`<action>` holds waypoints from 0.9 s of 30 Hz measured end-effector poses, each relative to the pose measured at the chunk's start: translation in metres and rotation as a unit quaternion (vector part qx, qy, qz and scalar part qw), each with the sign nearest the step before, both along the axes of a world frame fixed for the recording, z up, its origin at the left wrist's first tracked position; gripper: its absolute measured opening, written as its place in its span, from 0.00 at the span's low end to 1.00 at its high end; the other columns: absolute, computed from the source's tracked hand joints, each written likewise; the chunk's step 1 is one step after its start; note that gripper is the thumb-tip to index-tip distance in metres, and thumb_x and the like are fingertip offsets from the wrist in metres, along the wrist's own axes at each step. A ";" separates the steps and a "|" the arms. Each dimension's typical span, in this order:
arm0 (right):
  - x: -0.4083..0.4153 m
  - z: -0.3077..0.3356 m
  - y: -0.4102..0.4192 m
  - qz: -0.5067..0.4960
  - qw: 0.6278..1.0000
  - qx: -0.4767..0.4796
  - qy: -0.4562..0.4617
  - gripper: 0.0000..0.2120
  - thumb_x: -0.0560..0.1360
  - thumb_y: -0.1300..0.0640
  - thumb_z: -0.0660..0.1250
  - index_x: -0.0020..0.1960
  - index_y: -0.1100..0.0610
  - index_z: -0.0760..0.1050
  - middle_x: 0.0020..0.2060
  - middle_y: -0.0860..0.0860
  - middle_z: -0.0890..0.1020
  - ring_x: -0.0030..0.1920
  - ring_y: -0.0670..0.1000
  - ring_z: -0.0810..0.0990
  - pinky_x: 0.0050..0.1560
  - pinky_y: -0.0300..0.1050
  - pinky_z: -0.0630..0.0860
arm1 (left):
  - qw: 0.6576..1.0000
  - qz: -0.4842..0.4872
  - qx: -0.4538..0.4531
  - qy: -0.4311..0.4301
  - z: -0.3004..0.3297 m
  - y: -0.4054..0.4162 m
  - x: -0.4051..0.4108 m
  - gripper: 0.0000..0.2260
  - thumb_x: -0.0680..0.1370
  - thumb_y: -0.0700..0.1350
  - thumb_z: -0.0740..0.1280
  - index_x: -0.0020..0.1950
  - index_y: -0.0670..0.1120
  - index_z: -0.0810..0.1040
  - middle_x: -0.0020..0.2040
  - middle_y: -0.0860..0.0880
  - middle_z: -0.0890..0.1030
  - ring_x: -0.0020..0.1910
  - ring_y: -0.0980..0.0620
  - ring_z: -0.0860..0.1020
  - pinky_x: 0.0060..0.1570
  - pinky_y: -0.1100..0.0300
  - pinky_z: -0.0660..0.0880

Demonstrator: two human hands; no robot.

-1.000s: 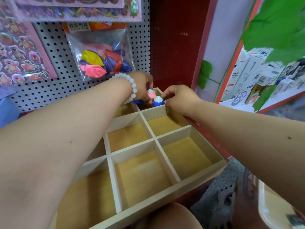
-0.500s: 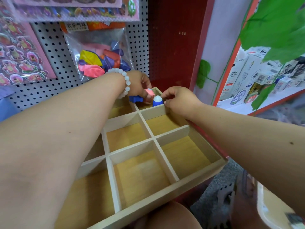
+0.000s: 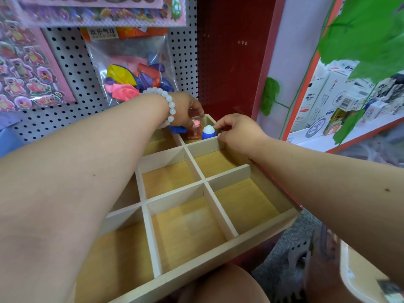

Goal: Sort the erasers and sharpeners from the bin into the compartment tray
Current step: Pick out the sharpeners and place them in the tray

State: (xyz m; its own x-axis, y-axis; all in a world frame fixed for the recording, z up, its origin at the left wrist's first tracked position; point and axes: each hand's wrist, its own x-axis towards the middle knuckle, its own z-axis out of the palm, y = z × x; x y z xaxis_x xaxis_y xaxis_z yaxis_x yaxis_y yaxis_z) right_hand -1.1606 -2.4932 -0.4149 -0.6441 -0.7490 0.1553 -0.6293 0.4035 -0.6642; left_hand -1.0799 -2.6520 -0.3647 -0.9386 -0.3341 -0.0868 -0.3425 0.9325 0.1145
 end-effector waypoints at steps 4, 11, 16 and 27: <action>0.001 -0.002 0.000 -0.005 1.000 -0.009 0.001 0.11 0.75 0.62 0.63 0.51 0.51 0.79 0.54 0.48 0.76 0.52 0.48 0.74 0.47 0.38 0.68 | 0.997 -0.028 -0.040 -0.063 0.002 0.002 -0.004 0.21 0.77 0.46 0.67 0.70 0.53 0.71 0.63 0.48 0.77 0.55 0.50 0.76 0.53 0.61 0.70; 0.002 -0.003 0.002 -0.002 1.000 -0.014 0.010 0.11 0.75 0.62 0.63 0.53 0.52 0.80 0.51 0.45 0.73 0.51 0.46 0.72 0.48 0.38 0.67 | 0.992 -0.028 -0.071 -0.102 0.006 0.013 -0.015 0.17 0.77 0.46 0.68 0.65 0.47 0.74 0.53 0.49 0.75 0.48 0.52 0.72 0.40 0.64 0.67; 0.003 -0.004 0.001 -0.007 1.000 -0.022 0.011 0.10 0.75 0.61 0.63 0.53 0.52 0.80 0.50 0.45 0.73 0.51 0.46 0.72 0.48 0.38 0.67 | 0.999 -0.015 -0.029 0.010 -0.004 -0.001 -0.008 0.13 0.73 0.47 0.71 0.56 0.49 0.76 0.50 0.48 0.78 0.41 0.53 0.74 0.37 0.63 0.70; 0.003 -0.006 0.001 -0.008 0.999 -0.023 0.023 0.11 0.75 0.61 0.63 0.54 0.52 0.80 0.52 0.46 0.74 0.51 0.46 0.72 0.49 0.37 0.68 | 0.996 0.021 0.037 0.072 0.000 -0.011 0.006 0.11 0.75 0.52 0.70 0.50 0.46 0.82 0.45 0.51 0.81 0.43 0.52 0.78 0.43 0.60 0.73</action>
